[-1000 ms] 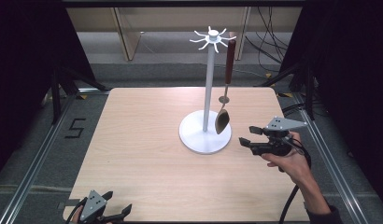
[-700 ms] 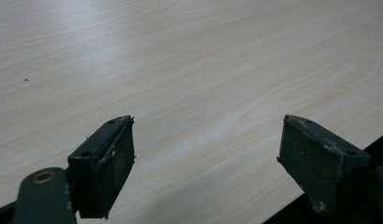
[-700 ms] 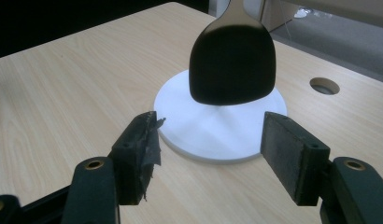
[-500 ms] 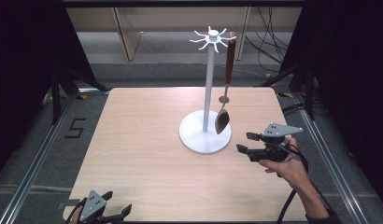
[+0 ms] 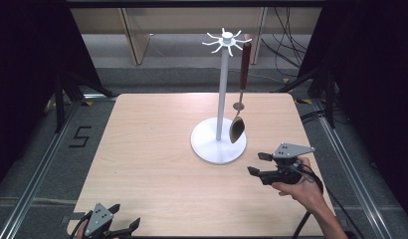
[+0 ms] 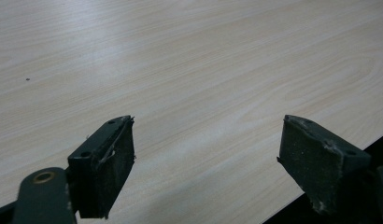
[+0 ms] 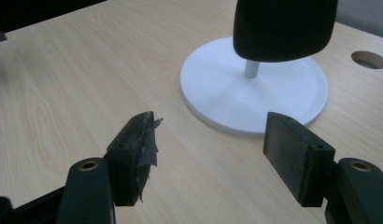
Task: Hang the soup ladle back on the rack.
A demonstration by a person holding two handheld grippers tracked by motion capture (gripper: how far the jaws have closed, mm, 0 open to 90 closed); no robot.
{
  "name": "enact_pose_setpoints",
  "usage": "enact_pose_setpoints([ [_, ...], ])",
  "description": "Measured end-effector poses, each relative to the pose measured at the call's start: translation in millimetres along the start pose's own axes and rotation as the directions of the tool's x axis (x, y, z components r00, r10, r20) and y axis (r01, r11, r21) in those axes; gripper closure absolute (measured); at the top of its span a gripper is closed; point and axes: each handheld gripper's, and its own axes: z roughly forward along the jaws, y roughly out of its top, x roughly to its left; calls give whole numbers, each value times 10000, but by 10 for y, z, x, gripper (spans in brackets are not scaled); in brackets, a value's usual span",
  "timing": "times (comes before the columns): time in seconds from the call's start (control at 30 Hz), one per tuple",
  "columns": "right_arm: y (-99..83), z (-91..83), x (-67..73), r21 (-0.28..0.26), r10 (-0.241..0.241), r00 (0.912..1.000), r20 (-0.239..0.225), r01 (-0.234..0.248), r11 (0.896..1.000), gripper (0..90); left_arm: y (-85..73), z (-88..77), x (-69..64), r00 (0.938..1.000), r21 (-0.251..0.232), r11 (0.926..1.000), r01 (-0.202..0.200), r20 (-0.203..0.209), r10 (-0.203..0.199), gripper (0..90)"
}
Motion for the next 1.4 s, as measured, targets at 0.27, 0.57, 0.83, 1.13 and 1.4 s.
enact_pose_setpoints([
  [0.27,-167,3,40,180,65,9999,87,-67,9998,343,-3,8,4,10000,-67,10000,37,35,-37,175],
  [0.57,-385,-6,81,685,247,9997,22,-248,9973,323,-3,8,4,10000,-79,10000,29,29,-29,175],
  [0.83,-493,-19,153,907,121,9999,41,-124,9958,322,2,-2,2,10000,16,10000,-27,9,27,175],
  [1.13,-567,-71,198,1063,259,9993,273,-287,9939,322,4,0,10,9998,5,9998,-180,24,180,175],
  [1.4,-592,-95,164,917,133,9994,317,-162,9957,321,5,-1,7,9999,5,9999,-164,10,164,174],
])
